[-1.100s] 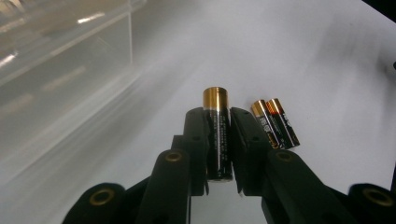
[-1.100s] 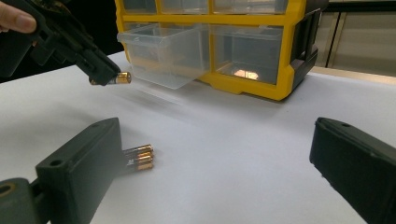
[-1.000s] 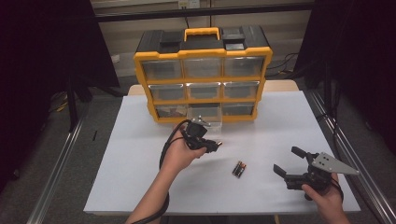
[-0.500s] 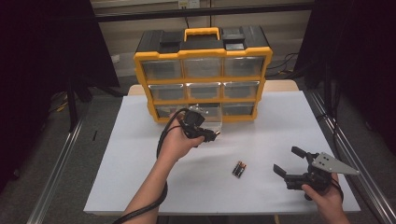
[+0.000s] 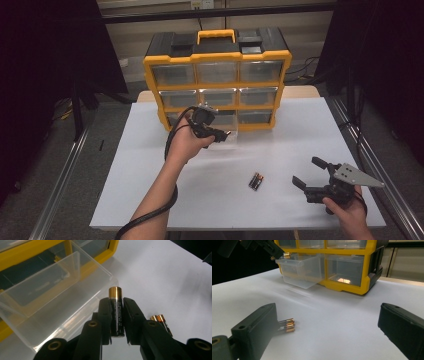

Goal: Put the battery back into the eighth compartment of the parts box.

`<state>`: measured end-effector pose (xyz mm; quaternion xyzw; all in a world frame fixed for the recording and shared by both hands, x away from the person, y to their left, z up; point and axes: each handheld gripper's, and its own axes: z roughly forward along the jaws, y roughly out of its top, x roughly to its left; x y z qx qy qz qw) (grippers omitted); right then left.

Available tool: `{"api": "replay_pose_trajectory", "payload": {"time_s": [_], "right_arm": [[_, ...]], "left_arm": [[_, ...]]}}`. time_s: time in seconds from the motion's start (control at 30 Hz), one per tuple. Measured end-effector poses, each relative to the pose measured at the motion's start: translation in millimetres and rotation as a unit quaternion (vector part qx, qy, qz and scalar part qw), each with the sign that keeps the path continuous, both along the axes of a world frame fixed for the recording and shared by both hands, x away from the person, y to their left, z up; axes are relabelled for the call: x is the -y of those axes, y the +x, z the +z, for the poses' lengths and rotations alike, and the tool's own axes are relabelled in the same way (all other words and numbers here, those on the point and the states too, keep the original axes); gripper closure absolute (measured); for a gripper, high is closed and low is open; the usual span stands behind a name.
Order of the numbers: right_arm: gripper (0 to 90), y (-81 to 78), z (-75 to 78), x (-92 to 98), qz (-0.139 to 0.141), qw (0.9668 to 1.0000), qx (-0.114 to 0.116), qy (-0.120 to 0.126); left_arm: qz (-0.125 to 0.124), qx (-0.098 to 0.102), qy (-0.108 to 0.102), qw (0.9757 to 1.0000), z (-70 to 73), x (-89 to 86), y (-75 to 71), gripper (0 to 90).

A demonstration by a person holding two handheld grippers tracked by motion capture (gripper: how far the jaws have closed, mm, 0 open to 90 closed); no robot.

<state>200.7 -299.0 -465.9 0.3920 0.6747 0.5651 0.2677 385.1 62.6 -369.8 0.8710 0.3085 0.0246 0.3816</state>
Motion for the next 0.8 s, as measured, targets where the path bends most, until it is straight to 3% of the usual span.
{"api": "replay_pose_trajectory", "payload": {"time_s": [0.07, 0.1, 0.17, 0.37, 0.4, 0.6, 0.73, 0.77, 0.8], "right_arm": [[2.1, 0.0, 0.1, 0.0, -0.002, 1.0000, 0.000, 0.001], [2.1, 0.0, 0.1, 0.0, -0.003, 1.0000, 0.000, 0.001], [2.1, 0.0, 0.0, 0.2, -0.001, 1.0000, 0.000, 0.001], [2.1, 0.2, -0.1, 0.5, -0.002, 1.0000, 0.000, 0.001], [2.1, 0.2, 0.0, 0.5, -0.001, 1.0000, 0.000, 0.001], [2.1, 0.6, -0.4, 0.2, -0.002, 1.0000, -0.001, 0.003], [2.1, 0.6, -0.6, 0.7, -0.002, 1.0000, -0.002, 0.003], [2.1, 0.7, -0.7, 0.8, -0.002, 1.0000, -0.002, 0.003], [2.1, 0.7, -0.8, 0.9, -0.002, 1.0000, -0.002, 0.003]], "left_arm": [[0.003, 0.000, 0.006, 1.0000, 0.5, -1.3, 3.5, 77.4], [-0.011, 0.004, 0.015, 0.9998, 1.2, -4.0, 6.9, 77.4], [0.011, 0.001, 0.001, 0.9999, 0.6, -2.6, 8.4, 77.4], [0.013, 0.003, 0.004, 0.9999, 2.4, -4.4, 18.0, 77.4], [0.016, 0.010, 0.013, 0.9997, 2.5, -4.1, 19.1, 77.4], [0.015, 0.011, 0.022, 0.9996, 2.1, -3.9, 28.7, 77.4], [0.025, 0.014, 0.024, 0.9993, 1.0, -3.4, 33.1, 77.4], [0.032, 0.014, 0.014, 0.9993, 0.1, -2.7, 33.9, 77.3], [0.027, 0.016, 0.025, 0.9992, 0.7, -3.6, 35.5, 77.3]]}}
